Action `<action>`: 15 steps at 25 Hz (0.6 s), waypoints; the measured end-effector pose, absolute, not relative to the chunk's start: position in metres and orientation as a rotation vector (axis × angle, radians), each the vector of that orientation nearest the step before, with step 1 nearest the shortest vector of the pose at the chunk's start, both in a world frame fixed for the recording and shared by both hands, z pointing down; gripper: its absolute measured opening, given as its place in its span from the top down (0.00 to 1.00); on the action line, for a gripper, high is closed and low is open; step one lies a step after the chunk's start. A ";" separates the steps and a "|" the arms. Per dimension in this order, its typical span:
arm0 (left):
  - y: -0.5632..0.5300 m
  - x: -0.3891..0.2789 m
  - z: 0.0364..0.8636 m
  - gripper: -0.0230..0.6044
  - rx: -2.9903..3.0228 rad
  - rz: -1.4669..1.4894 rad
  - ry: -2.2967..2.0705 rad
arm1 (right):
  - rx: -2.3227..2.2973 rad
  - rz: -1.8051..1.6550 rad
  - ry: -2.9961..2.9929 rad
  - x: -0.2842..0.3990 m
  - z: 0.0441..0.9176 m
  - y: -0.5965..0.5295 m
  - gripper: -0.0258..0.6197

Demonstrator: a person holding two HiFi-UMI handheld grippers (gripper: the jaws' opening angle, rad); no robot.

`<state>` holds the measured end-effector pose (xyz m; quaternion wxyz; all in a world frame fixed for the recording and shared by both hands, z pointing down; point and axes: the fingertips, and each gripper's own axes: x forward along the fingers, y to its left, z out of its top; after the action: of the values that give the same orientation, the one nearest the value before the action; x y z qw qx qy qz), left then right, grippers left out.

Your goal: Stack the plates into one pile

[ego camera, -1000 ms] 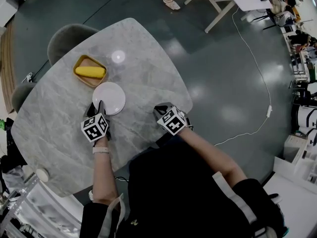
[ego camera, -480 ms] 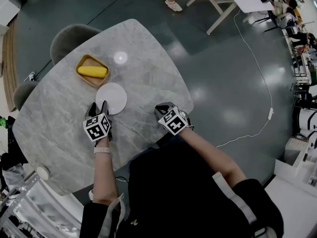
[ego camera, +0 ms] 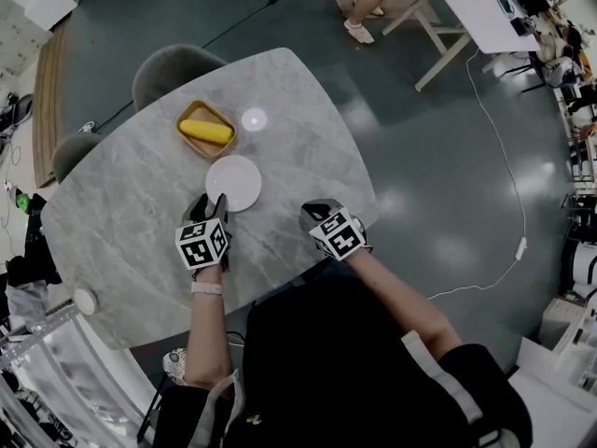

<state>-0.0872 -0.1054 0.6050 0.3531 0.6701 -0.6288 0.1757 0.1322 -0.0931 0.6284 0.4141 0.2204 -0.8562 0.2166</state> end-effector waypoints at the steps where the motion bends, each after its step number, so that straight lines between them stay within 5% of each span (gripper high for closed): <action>1: -0.103 -0.086 0.600 0.68 1.740 0.453 -1.627 | 0.548 0.544 -2.168 0.127 0.624 -0.093 0.93; 10: -0.078 -0.076 0.537 0.94 1.824 0.437 -1.646 | 0.491 0.531 -2.321 0.088 0.558 -0.095 0.93; 15: -0.059 -0.083 0.495 0.95 1.853 0.410 -1.689 | 0.433 0.485 -2.424 0.058 0.511 -0.093 0.93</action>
<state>-0.0833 -0.0590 0.4955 0.2963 0.6967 -0.6350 0.1540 0.0576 -0.0926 0.5113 0.3105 0.1641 -0.9181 0.1837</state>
